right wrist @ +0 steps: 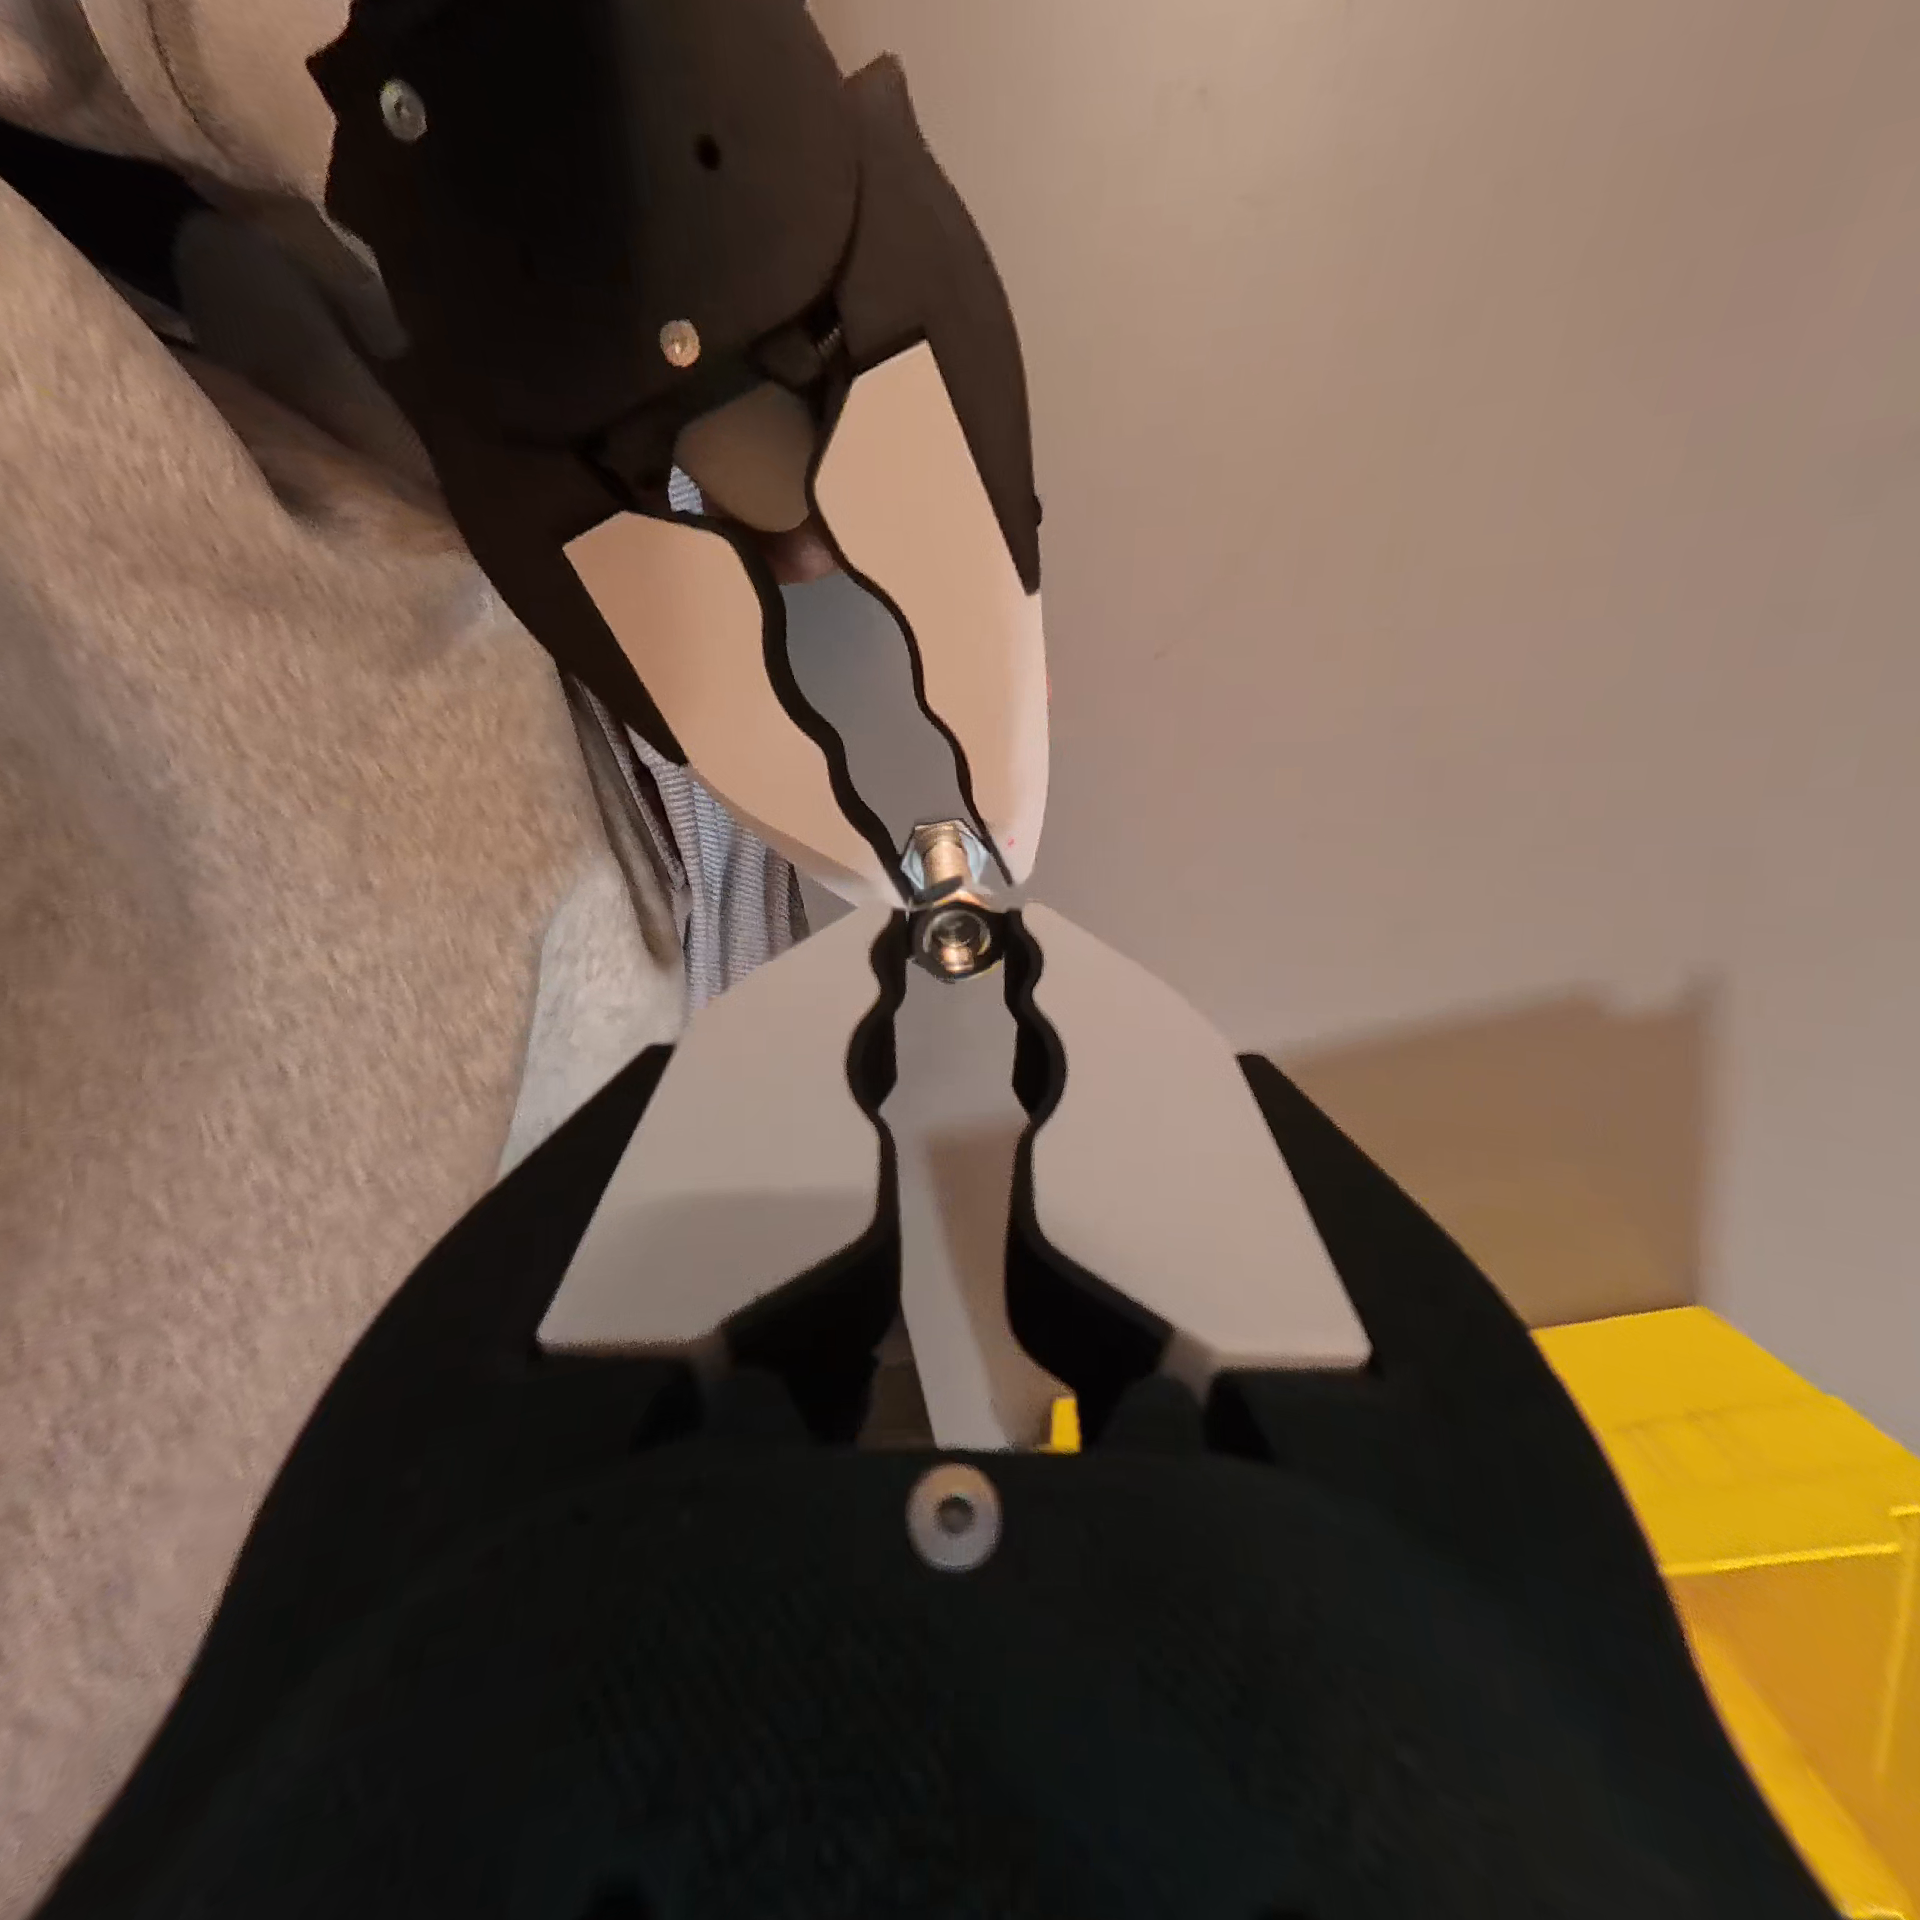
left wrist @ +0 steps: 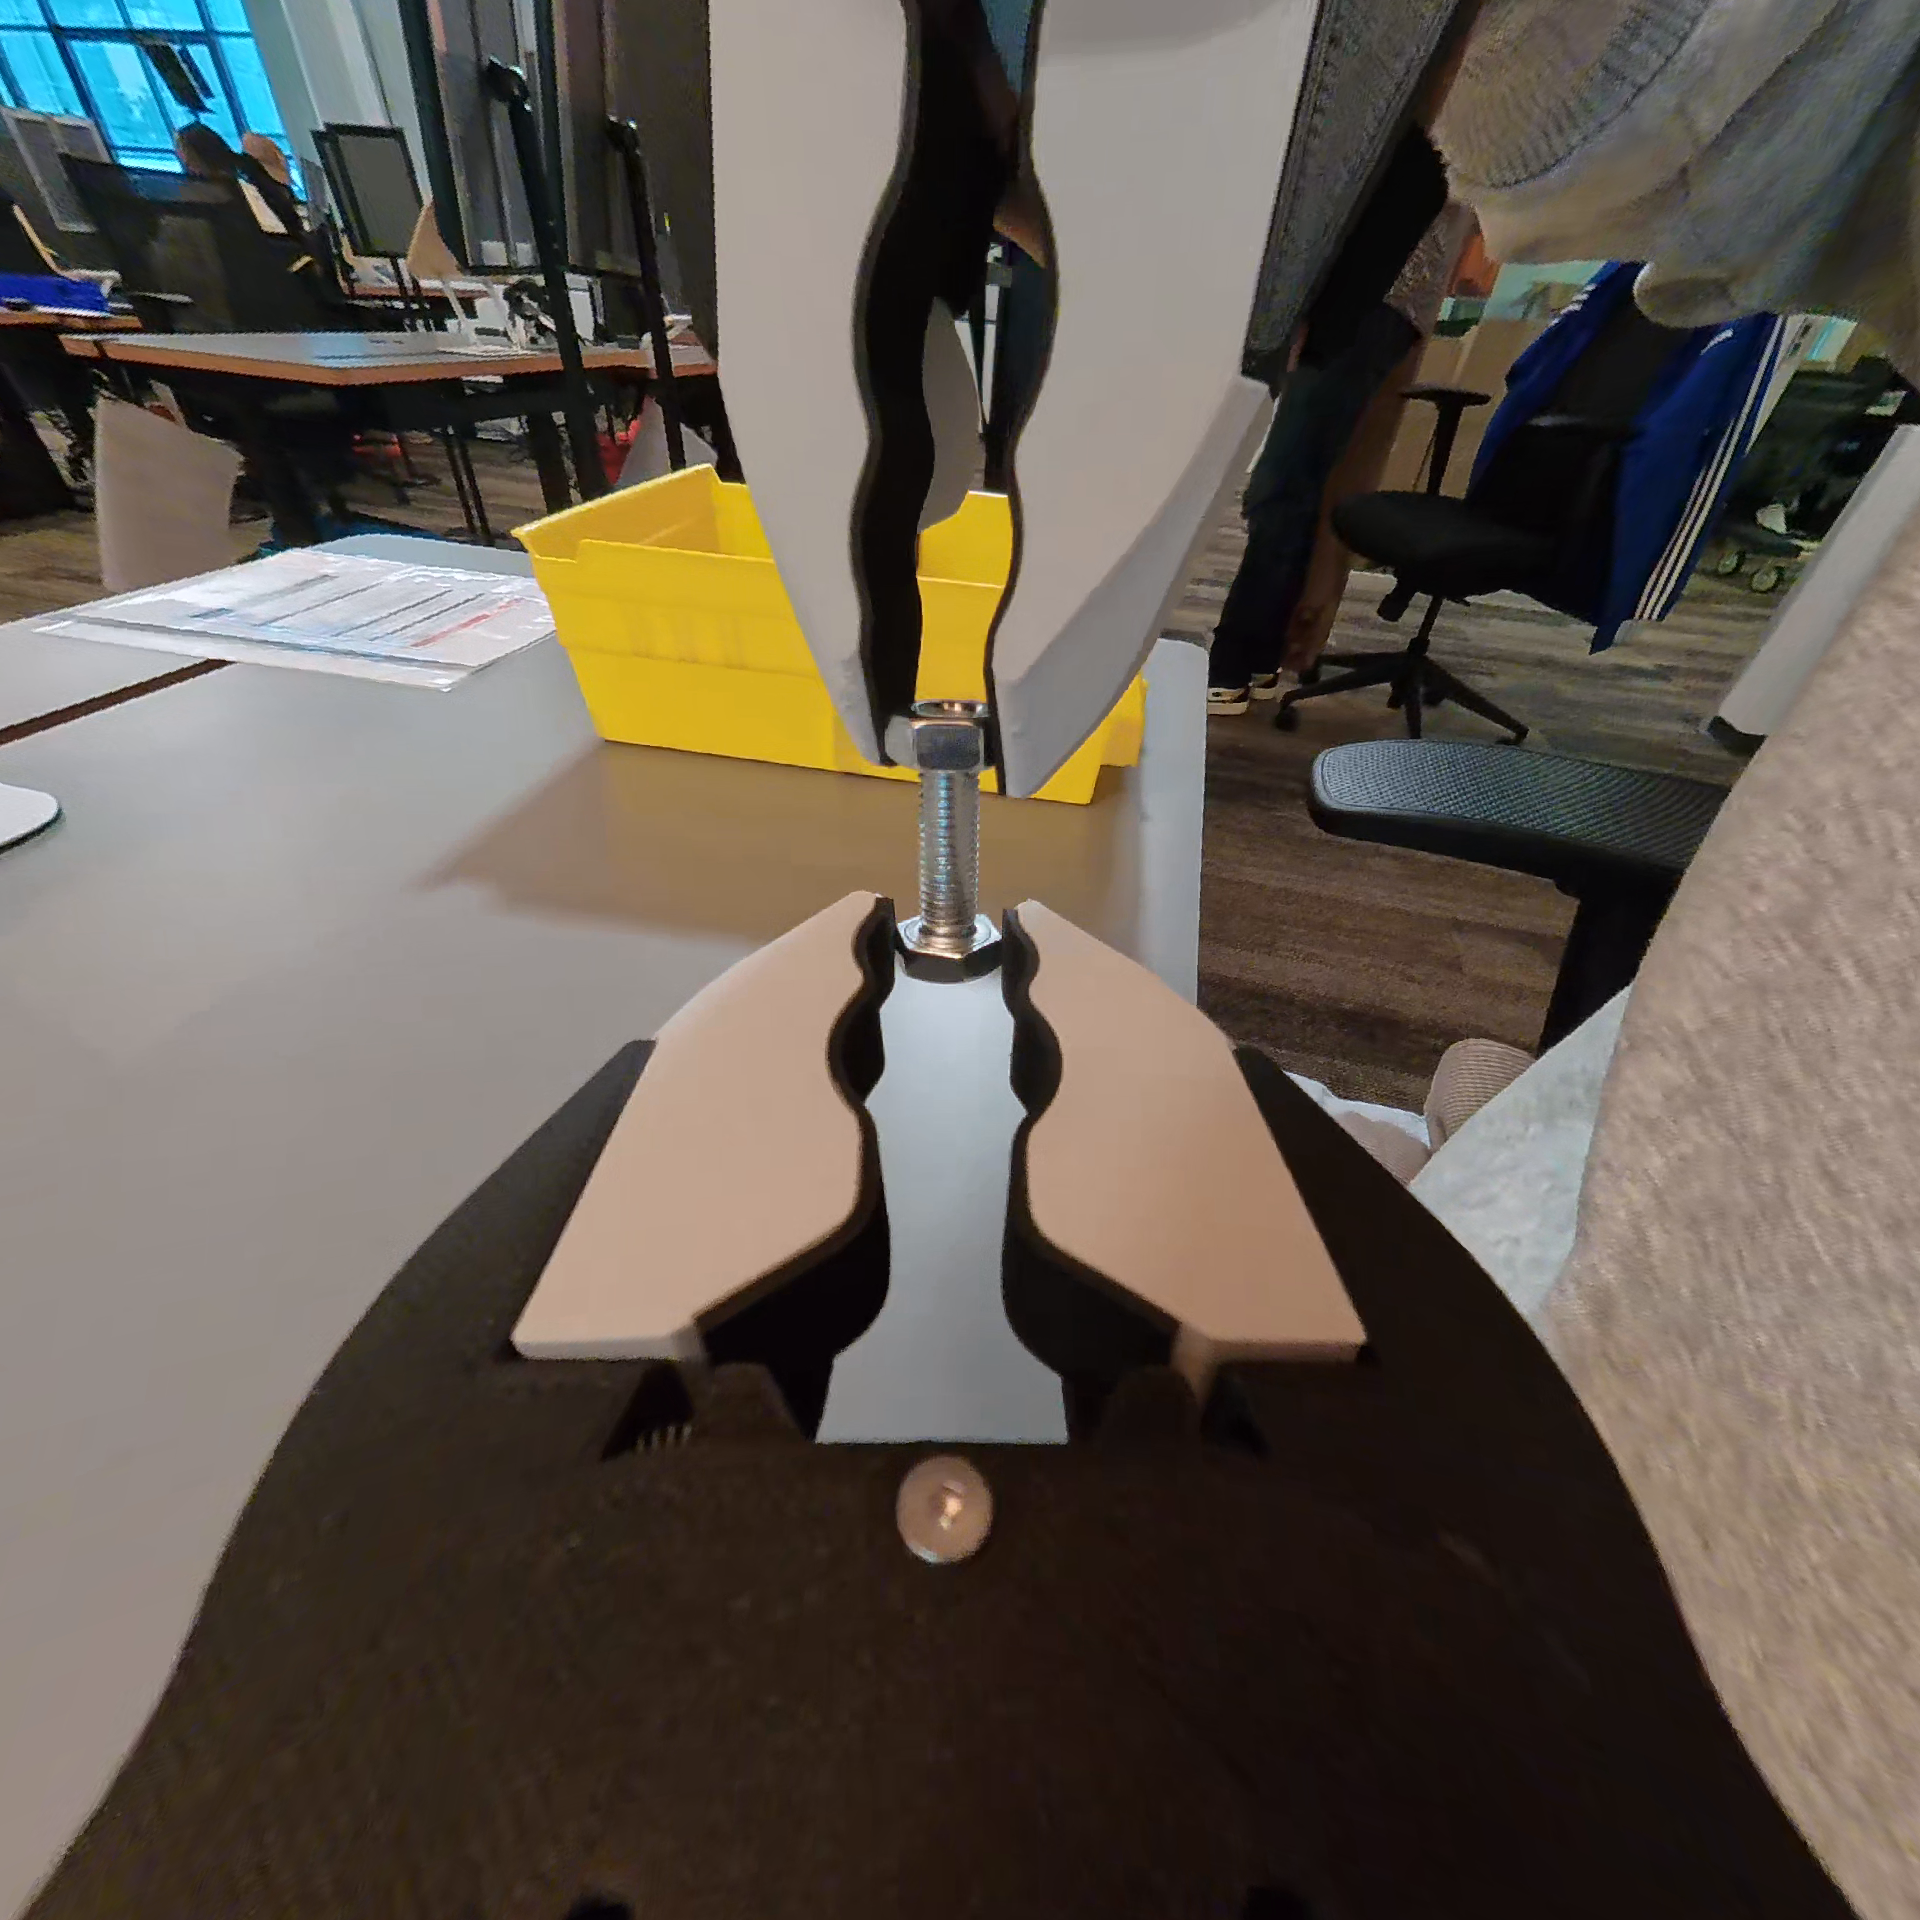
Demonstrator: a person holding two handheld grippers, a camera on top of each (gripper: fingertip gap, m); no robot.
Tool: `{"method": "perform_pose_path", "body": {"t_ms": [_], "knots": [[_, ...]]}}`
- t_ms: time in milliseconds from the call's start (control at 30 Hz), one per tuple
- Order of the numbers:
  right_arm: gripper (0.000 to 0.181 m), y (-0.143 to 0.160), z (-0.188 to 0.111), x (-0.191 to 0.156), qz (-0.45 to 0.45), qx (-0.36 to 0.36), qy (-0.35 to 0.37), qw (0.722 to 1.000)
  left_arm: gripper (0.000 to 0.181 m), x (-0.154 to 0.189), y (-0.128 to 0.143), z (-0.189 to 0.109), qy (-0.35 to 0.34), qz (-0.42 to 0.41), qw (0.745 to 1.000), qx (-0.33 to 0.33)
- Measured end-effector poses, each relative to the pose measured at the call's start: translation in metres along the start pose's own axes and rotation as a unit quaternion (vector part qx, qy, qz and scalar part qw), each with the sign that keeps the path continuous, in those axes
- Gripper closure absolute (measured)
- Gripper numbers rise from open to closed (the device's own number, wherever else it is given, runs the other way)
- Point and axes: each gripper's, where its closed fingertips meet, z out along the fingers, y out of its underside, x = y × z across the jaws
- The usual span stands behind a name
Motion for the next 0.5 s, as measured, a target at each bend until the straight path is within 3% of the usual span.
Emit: {"method": "perform_pose_path", "body": {"t_ms": [33,233,500], "knots": [[0.163,0.001,0.001,-0.001,-0.01,-0.006,0.001,1.0,0.161,0.001,0.001,0.0,0.003,-0.002,1.0,-0.003],[0.163,0.002,0.002,-0.007,-0.151,-0.019,0.023,0.988,0.162,0.009,0.003,0.002,0.034,-0.014,0.999,-0.011],[0.163,-0.002,-0.003,-0.016,-0.334,0.016,0.032,0.942,0.162,0.016,0.005,0.002,0.066,-0.032,0.997,-0.012]]}}
